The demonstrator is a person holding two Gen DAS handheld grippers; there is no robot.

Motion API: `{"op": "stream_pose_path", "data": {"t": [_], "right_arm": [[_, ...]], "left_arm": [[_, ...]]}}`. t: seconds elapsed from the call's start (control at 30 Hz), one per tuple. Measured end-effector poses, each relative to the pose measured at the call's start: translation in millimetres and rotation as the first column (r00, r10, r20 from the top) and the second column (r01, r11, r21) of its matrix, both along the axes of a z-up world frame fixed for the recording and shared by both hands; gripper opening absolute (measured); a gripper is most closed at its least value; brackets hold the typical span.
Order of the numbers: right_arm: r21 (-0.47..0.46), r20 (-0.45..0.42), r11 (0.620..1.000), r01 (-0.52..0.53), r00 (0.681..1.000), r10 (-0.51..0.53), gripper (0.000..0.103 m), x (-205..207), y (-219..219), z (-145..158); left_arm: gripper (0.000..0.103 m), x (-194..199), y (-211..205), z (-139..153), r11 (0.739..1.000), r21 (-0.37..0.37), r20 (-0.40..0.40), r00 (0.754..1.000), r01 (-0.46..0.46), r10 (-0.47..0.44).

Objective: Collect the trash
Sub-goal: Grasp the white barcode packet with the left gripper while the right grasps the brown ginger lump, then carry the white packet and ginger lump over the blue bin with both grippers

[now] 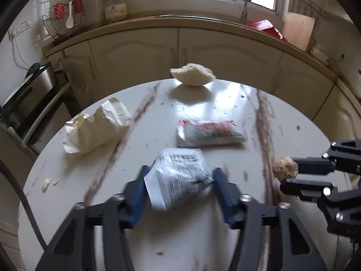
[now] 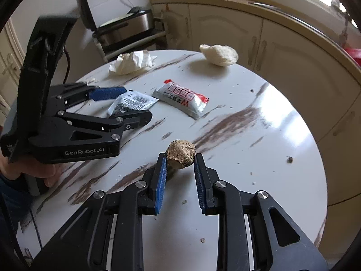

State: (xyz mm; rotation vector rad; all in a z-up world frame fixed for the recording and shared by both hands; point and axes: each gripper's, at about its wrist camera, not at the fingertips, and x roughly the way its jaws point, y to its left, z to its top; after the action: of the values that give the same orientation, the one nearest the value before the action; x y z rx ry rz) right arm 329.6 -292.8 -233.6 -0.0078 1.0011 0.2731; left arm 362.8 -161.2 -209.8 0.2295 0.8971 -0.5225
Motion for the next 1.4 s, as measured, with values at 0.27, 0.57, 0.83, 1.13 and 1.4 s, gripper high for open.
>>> {"op": "stream_pose_path", "data": {"t": [0.27, 0.57, 0.83, 1.13, 1.4], "right_arm": [[0.040, 0.022, 0.999, 0.031, 0.999, -0.032, 0.023, -14.2, -19.6, 12.5], [0.065, 0.033, 0.995, 0.070, 0.997, -0.072, 0.023, -36.9, -42.5, 20.1], [0.100, 0.055, 0.984, 0.145, 0.987, -0.151, 0.023, -72.1, -88.3, 31.6], [0.106, 0.078, 0.953, 0.284, 0.953, -0.293, 0.023, -144.7, -174.9, 44.4], [0.093, 0.061, 0.904, 0.417, 0.904, -0.423, 0.023, -210.7, -256.0, 35.9]], "left_arm": [[0.010, -18.0, 0.0, 5.1, 0.999, -0.047, -0.036, 0.999, 0.006, -0.007], [0.010, -46.2, 2.1, 20.2, 0.996, -0.093, -0.042, 0.999, 0.009, -0.013], [0.010, -92.5, -30.2, 57.6, 0.990, -0.117, 0.008, 0.997, 0.076, -0.076], [0.010, -170.9, -133.2, 83.9, 0.952, -0.155, 0.048, 0.965, 0.262, -0.258], [0.010, -215.2, -219.3, 67.0, 0.913, -0.170, 0.003, 0.927, 0.371, -0.376]]}}
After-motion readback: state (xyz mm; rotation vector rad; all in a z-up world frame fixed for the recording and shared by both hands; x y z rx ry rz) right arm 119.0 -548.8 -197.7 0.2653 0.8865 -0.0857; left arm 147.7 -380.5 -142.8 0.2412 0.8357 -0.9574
